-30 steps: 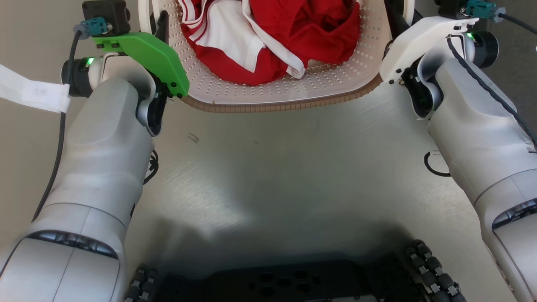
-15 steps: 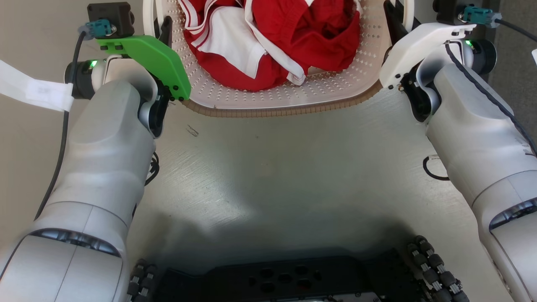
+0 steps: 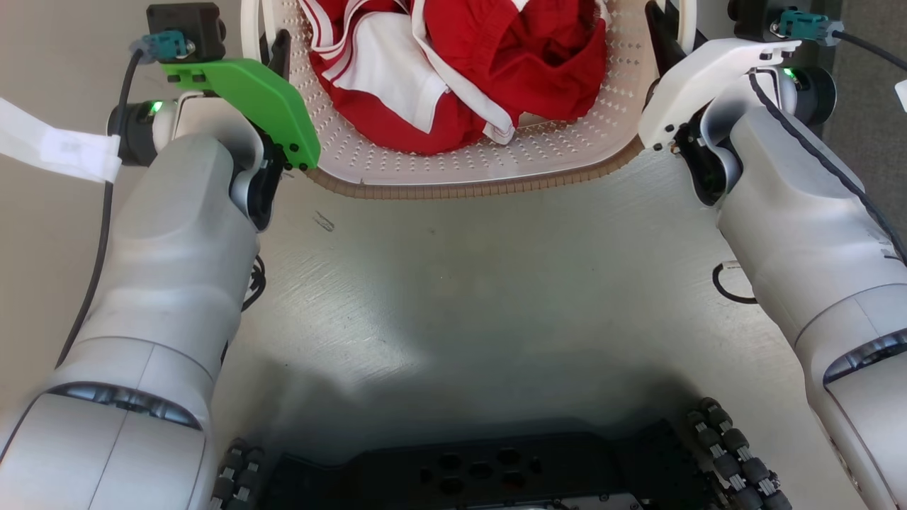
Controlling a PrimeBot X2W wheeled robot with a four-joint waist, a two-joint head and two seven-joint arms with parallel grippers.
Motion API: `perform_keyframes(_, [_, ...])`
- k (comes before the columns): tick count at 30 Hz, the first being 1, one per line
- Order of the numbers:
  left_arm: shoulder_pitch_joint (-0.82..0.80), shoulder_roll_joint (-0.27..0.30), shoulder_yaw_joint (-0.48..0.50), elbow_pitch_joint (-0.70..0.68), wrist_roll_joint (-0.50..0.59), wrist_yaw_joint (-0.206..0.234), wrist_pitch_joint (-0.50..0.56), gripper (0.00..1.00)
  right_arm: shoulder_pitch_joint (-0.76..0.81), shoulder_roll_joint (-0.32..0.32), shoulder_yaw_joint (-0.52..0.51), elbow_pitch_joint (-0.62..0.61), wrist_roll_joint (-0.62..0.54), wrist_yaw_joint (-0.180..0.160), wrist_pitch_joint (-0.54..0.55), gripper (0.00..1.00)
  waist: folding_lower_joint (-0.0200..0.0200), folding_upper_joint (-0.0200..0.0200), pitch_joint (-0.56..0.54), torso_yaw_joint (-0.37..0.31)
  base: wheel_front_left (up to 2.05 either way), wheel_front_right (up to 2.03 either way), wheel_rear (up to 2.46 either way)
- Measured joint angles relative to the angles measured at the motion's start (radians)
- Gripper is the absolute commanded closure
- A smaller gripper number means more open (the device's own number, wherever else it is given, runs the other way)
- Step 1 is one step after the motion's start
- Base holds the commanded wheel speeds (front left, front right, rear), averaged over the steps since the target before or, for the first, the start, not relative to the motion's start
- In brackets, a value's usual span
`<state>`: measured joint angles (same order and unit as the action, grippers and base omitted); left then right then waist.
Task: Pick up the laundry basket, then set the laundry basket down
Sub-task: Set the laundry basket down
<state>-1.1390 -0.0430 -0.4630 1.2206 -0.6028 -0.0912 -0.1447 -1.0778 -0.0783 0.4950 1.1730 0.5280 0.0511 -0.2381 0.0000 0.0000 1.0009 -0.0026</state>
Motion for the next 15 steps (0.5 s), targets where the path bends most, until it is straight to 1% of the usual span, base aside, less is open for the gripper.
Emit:
perform_keyframes(7, [-0.008, 0.001, -0.004, 0.003, -0.001, -0.011, 0.000, 1.00, -0.005, -0.001, 0.004, 0.010, 0.000, 0.012, 0.000, 1.00, 0.0000, 0.0000, 0.000, 0.001, 0.00, 0.00, 0.00])
perform_keyframes(8, [-0.009, 0.001, -0.006, 0.004, -0.001, -0.012, 0.000, 1.00, -0.007, -0.001, 0.007, 0.012, 0.000, 0.020, 0.000, 1.00, 0.0000, 0.0000, 0.000, 0.002, 0.00, 0.00, 0.00])
perform_keyframes(10, [-0.009, 0.002, -0.007, 0.005, -0.002, -0.014, 0.000, 1.00, -0.009, -0.002, 0.010, 0.015, 0.000, 0.022, 0.000, 1.00, 0.0000, 0.0000, 0.000, 0.002, 0.00, 0.00, 0.00])
perform_keyframes(12, [-0.009, 0.003, -0.008, 0.007, -0.006, -0.016, 0.005, 1.00, -0.011, -0.002, 0.020, 0.016, -0.002, 0.040, 0.000, 1.00, 0.0000, 0.0000, 0.000, 0.003, 0.00, 0.00, 0.00])
perform_keyframes(13, [-0.009, 0.006, -0.010, 0.008, -0.010, -0.021, 0.007, 1.00, -0.012, -0.003, 0.030, 0.014, -0.003, 0.056, 0.000, 0.81, 0.0000, 0.0000, 0.000, 0.003, 0.00, 0.00, 0.00])
perform_keyframes(14, [-0.009, 0.011, -0.010, 0.008, -0.010, -0.023, 0.006, 0.74, -0.012, -0.003, 0.044, 0.009, -0.005, 0.073, 0.000, 0.50, 0.0000, 0.0001, 0.000, 0.004, 0.00, 0.00, 0.00])
perform_keyframes(15, [-0.010, 0.021, -0.025, 0.009, -0.008, -0.024, 0.012, 0.00, -0.012, -0.005, 0.062, 0.003, -0.014, 0.085, 0.000, 0.00, 0.0000, 0.0000, 0.000, 0.004, 0.00, 0.00, 0.00])
